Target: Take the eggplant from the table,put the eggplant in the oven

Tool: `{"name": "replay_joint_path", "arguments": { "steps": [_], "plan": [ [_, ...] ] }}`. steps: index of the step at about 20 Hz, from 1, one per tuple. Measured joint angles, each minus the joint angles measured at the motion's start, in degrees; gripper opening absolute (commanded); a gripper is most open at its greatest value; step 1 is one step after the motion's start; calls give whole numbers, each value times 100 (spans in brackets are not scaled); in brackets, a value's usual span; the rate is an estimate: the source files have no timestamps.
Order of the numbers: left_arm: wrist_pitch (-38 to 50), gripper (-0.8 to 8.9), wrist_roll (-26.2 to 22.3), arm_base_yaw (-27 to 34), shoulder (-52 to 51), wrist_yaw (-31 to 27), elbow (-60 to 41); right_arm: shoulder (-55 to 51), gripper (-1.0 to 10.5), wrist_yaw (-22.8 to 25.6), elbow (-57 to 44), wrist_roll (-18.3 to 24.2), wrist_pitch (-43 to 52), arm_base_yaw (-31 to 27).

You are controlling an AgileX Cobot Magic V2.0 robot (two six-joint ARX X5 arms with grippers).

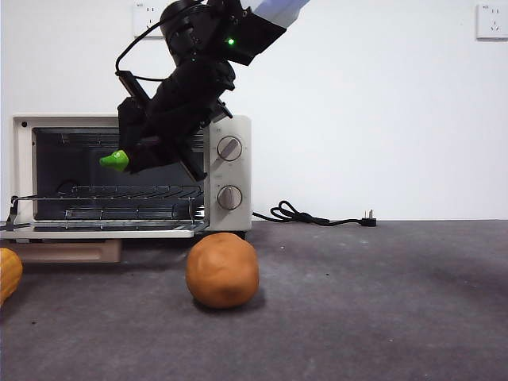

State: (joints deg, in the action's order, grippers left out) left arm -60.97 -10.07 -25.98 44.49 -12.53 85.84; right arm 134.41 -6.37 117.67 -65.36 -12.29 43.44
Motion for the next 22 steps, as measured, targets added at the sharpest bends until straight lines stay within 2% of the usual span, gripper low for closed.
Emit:
{"name": "replay_joint_path", "arguments": {
  "steps": [4, 6, 12, 15, 18, 20, 22],
  "plan": [
    [-9, -5, -44, -297, 0, -162, 0, 4, 251, 310, 0, -120, 310, 44],
    [-92, -5, -68, -389, 0, -234, 0, 7, 386, 323, -2, -131, 391, 44],
    [-138, -5, -105, -461, 0, -245, 0, 4, 387, 236, 0, -76, 470, 114],
    [-138, -5, -109, -461, 0, -273, 0, 4, 387, 68, 0, 144, 466, 212],
    [-142, -5, -149, -463, 0, -713, 0, -31, 387, -114, 0, 415, 251, 264],
    [-144, -6, -151, -463, 0, -835, 0, -214, 387, -48, 0, 761, -179, 267],
    [-146, -6, -151, -463, 0, -833, 0, -546, 387, -15, 0, 1276, -588, 267]
  ]
}}
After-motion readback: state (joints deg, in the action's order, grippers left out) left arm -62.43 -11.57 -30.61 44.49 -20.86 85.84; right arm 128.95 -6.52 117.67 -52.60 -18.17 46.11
